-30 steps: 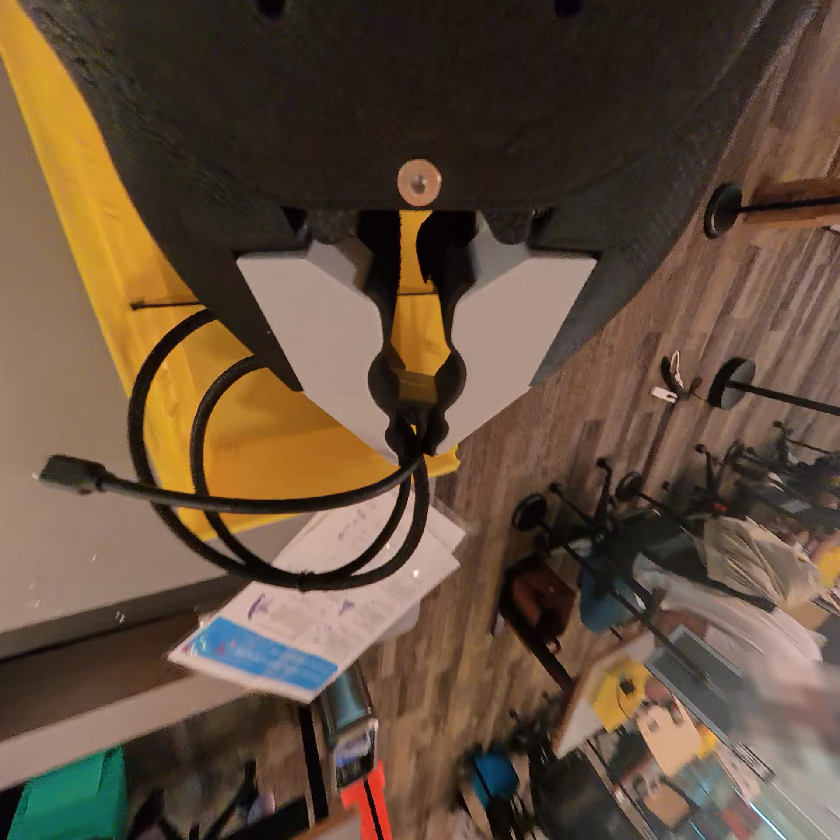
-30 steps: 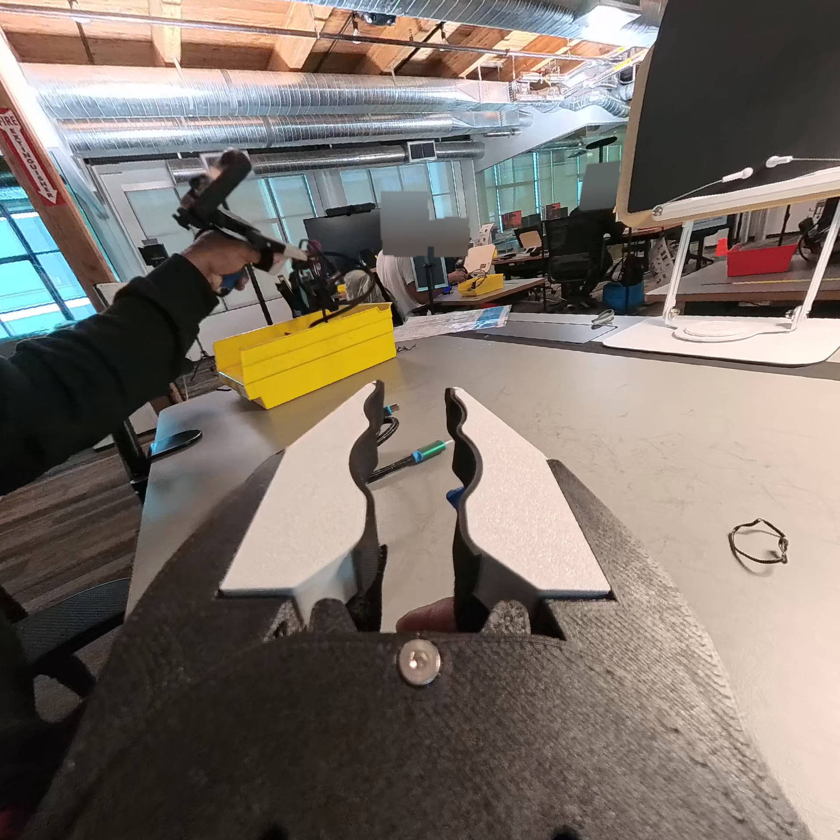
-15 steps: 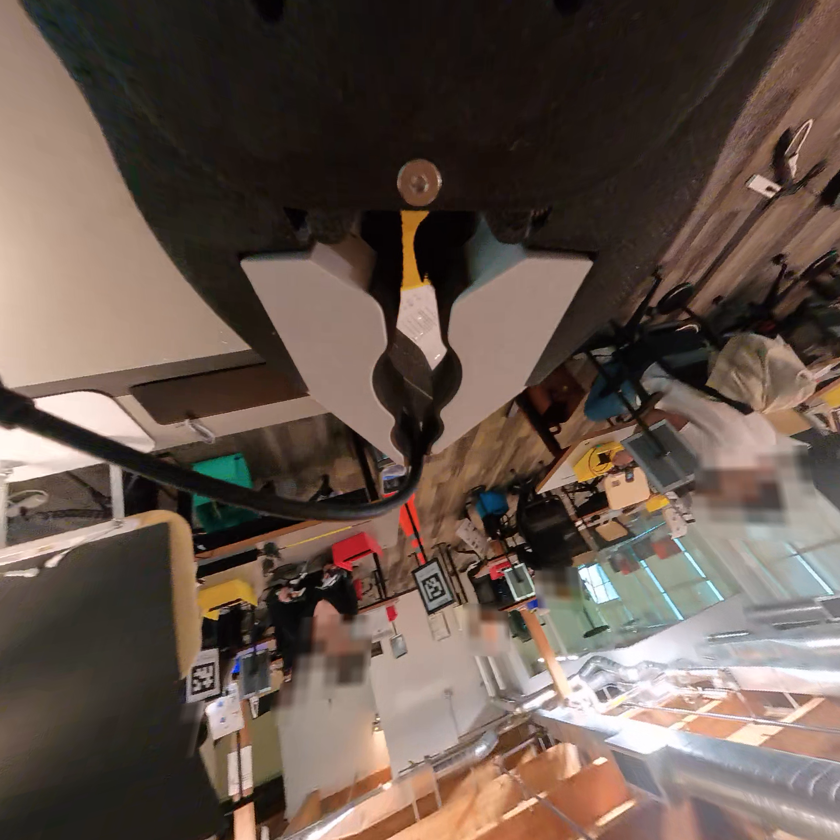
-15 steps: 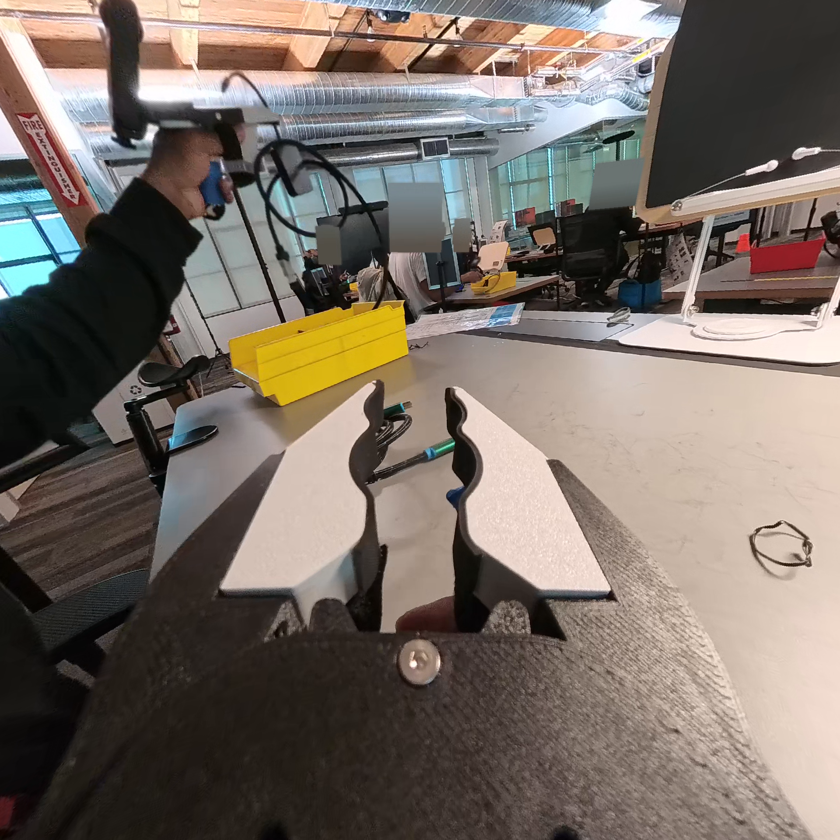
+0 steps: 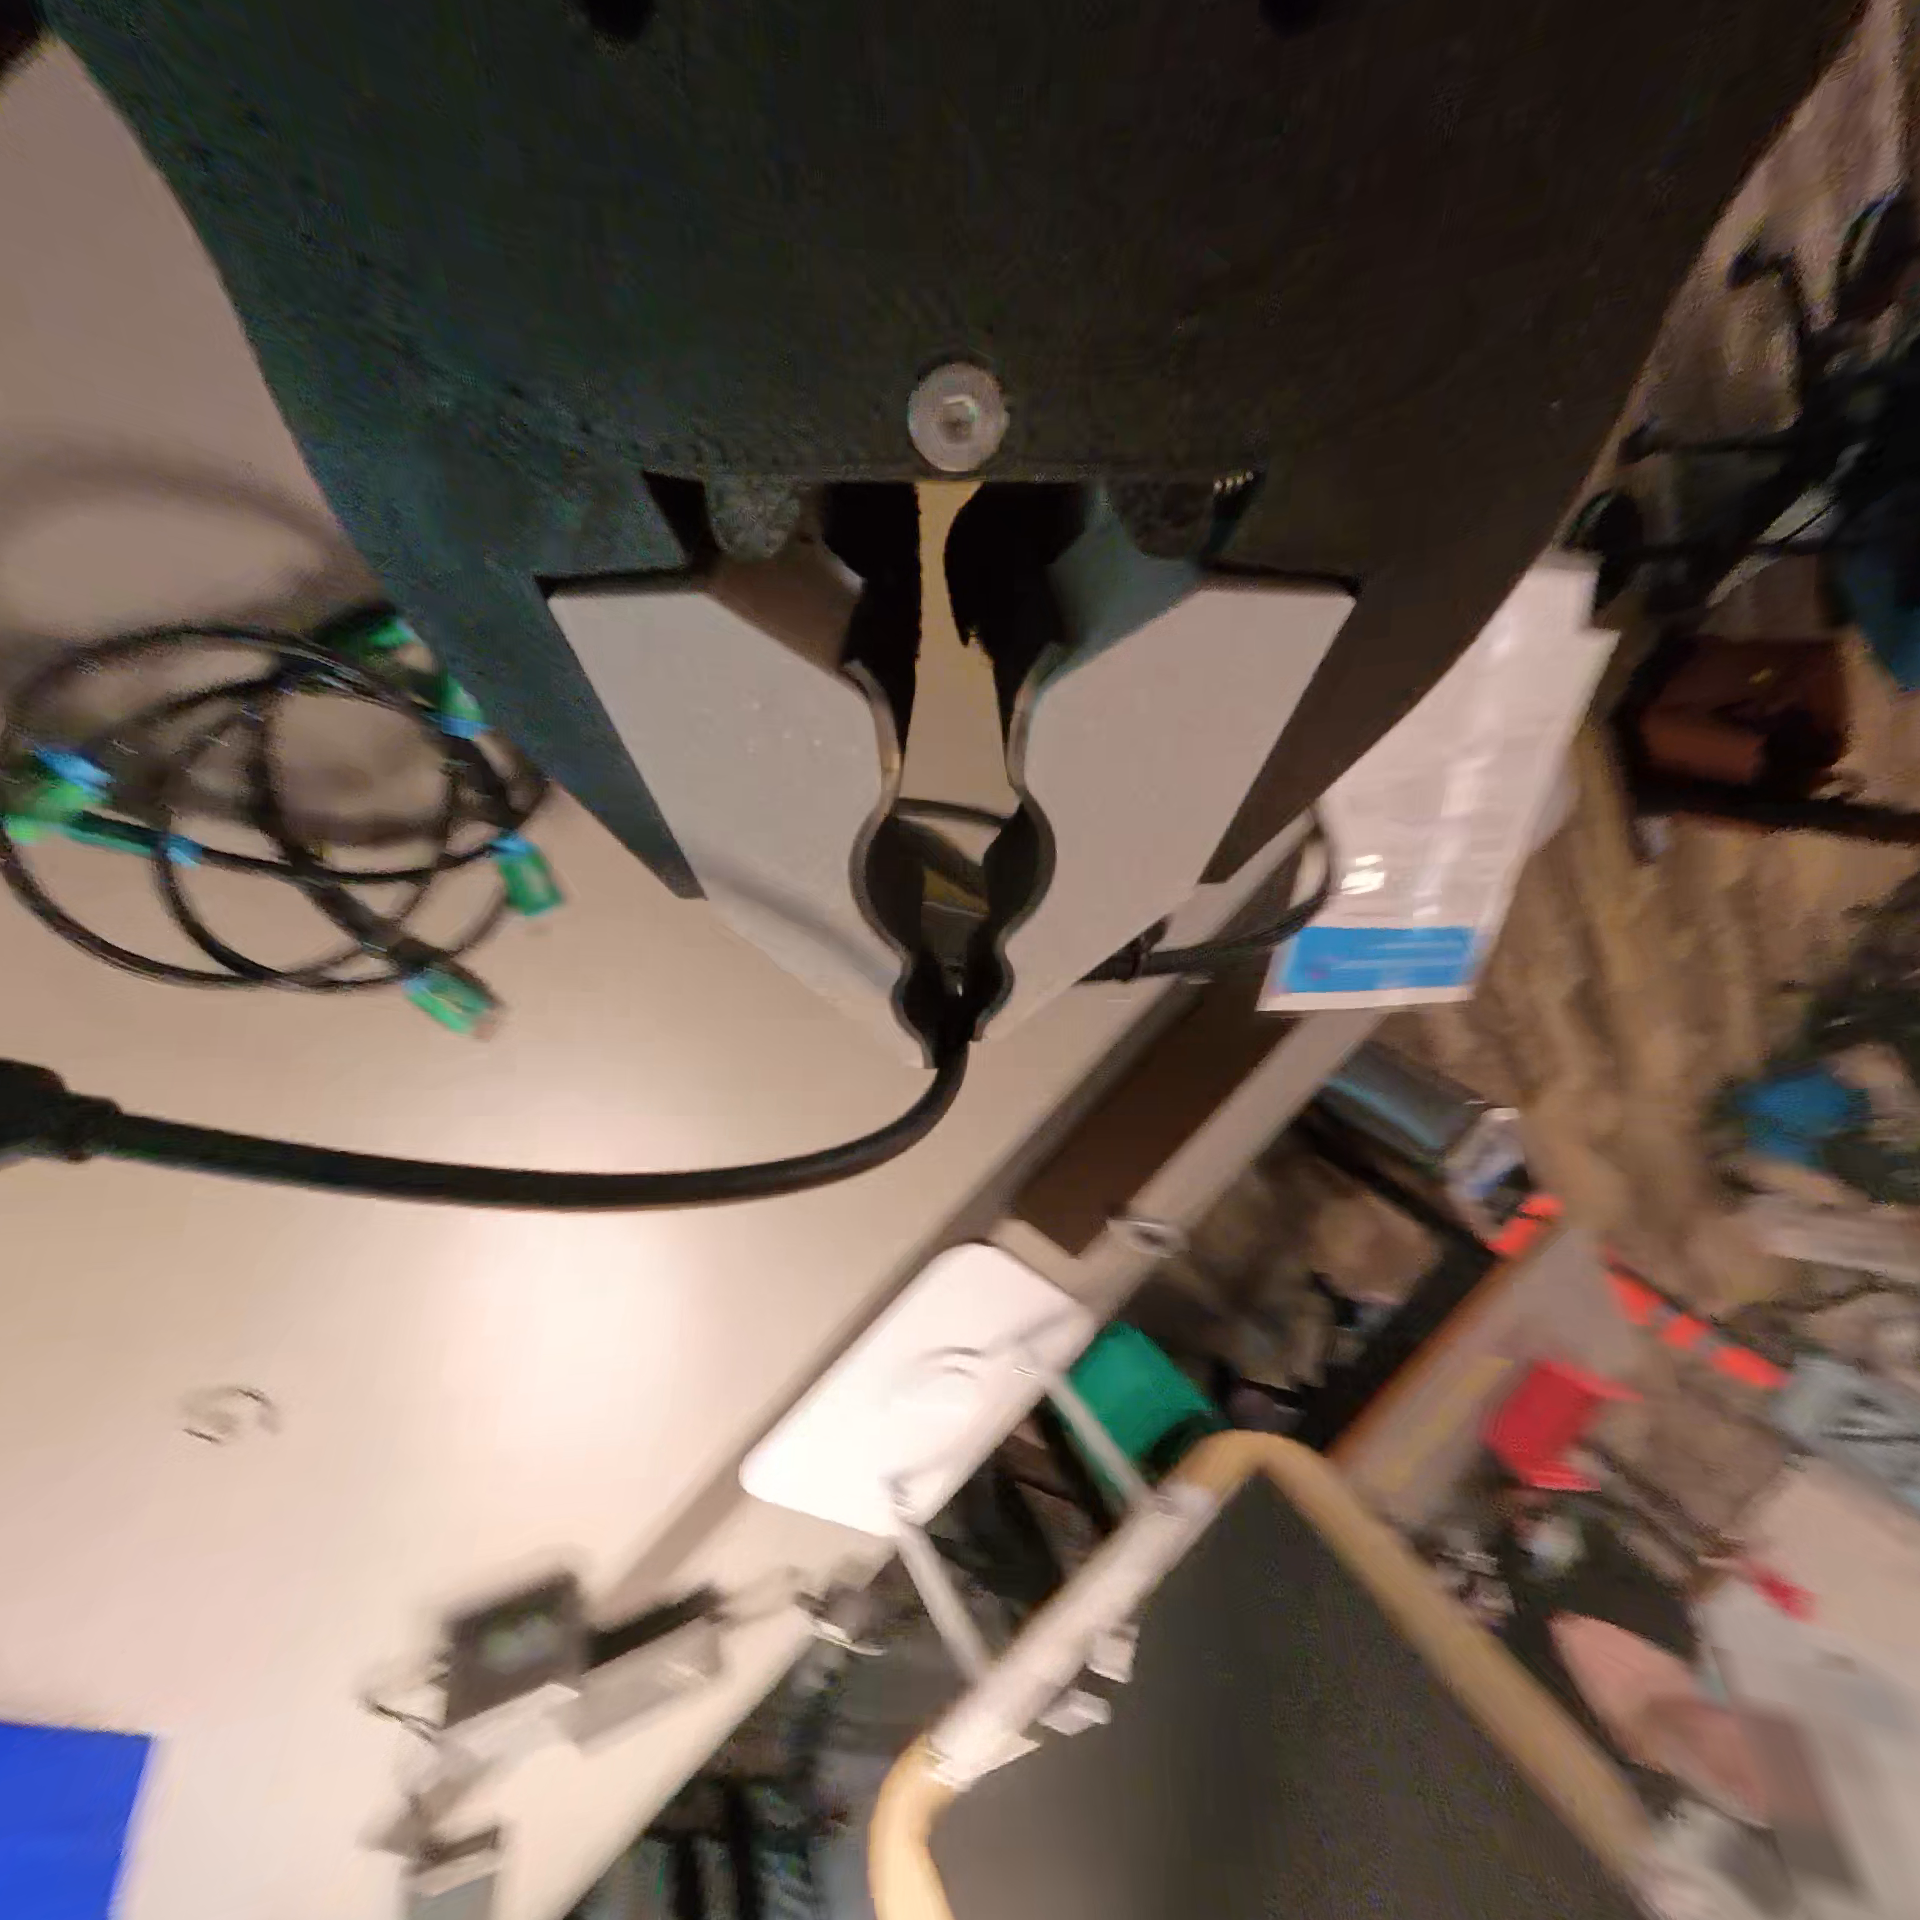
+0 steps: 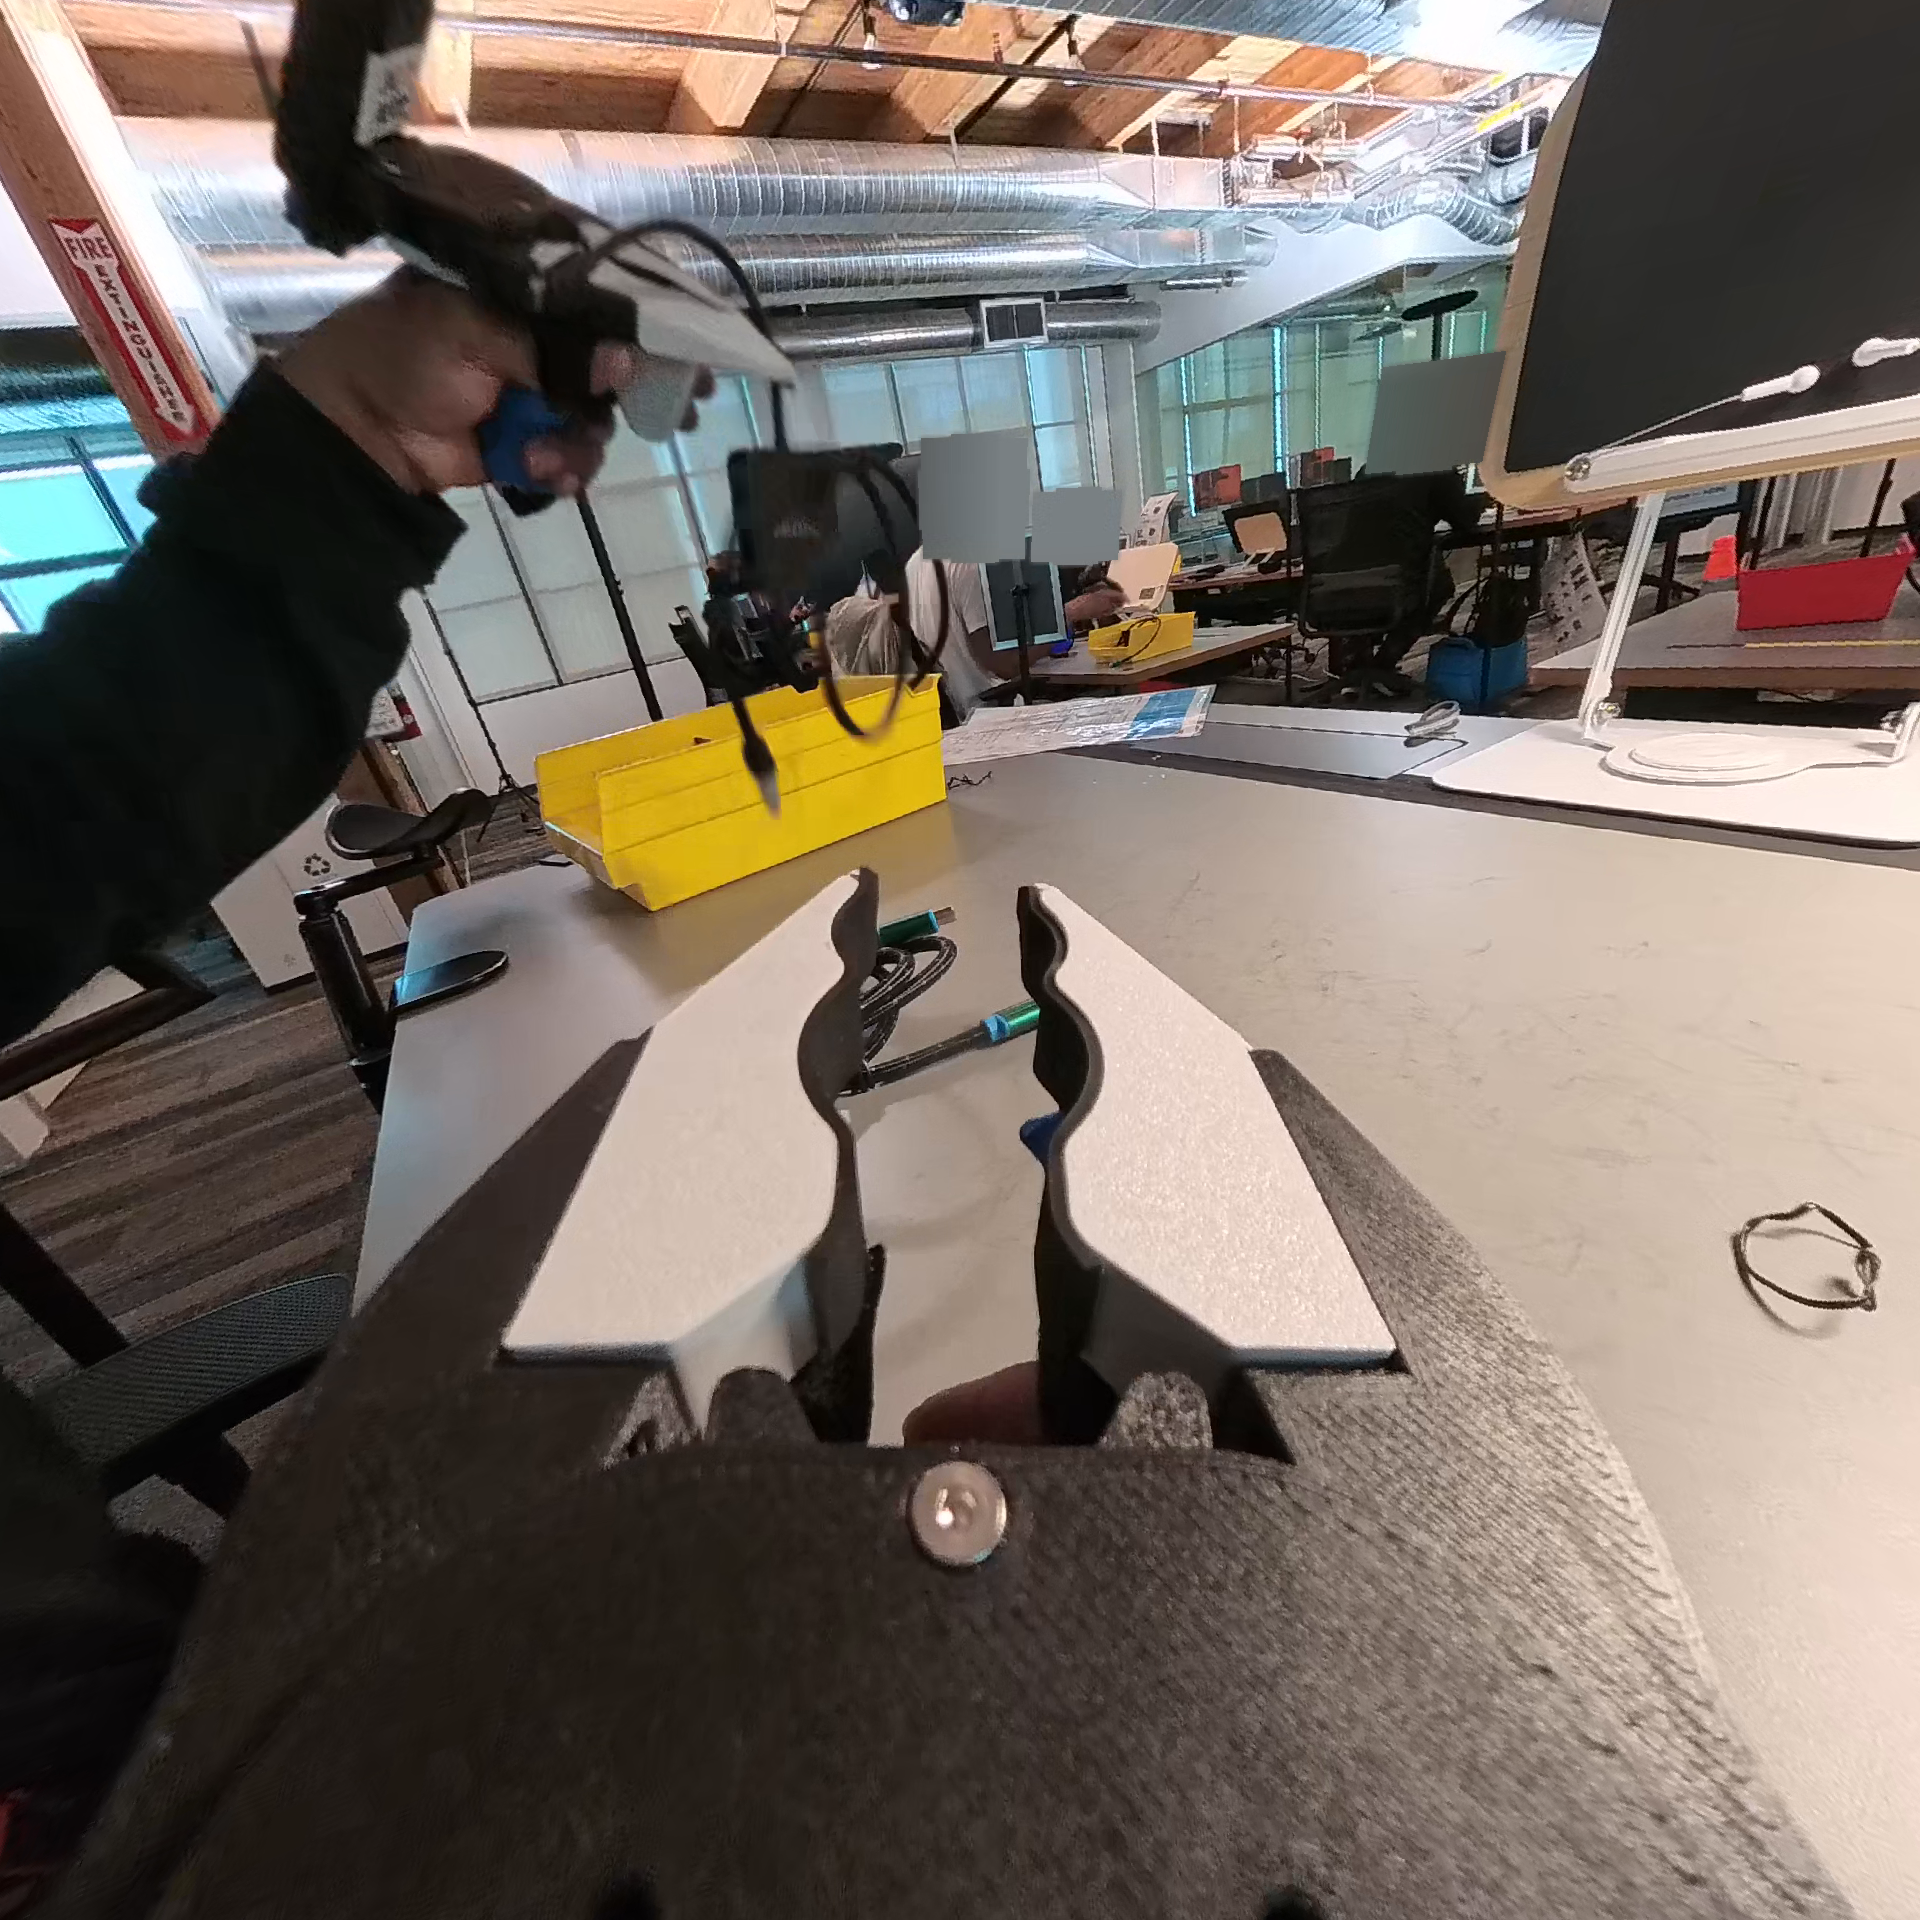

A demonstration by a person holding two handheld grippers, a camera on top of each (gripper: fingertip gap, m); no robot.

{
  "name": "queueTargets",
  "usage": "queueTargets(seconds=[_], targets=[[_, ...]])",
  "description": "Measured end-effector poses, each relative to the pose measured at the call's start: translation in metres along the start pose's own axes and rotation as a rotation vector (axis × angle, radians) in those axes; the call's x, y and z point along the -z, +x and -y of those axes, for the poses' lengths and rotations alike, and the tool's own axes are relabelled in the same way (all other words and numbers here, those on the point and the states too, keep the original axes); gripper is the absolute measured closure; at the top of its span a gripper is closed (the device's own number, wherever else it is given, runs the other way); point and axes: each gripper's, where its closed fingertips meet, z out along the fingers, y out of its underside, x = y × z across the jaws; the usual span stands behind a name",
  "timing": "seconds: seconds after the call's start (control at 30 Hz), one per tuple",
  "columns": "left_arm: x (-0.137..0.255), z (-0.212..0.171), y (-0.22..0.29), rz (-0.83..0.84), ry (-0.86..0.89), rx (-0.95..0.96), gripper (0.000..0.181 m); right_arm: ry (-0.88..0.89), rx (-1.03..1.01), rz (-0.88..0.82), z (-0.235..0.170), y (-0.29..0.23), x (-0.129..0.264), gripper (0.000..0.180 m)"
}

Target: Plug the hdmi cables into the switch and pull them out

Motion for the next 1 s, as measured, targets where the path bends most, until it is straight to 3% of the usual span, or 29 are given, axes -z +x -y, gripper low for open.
queueTargets(seconds=[0.13, 0.47, 1.0], targets=[[-0.046, -0.013, 0.07, -0.218, -0.063, -0.015, 0.177, 0.001, 0.002, 0.0, 0.0, 0.0, 0.0, 0.152], [-0.128, -0.064, 0.137, -0.382, -0.253, 0.01, 0.176, -0.002, 0.004, 0.003, 0.0, -0.001, 0.0, 0.152], [-0.175, -0.062, 0.201, -0.557, -0.206, 0.133, 0.172, -0.01, 0.011, 0.008, -0.001, -0.002, -0.001, 0.152]])
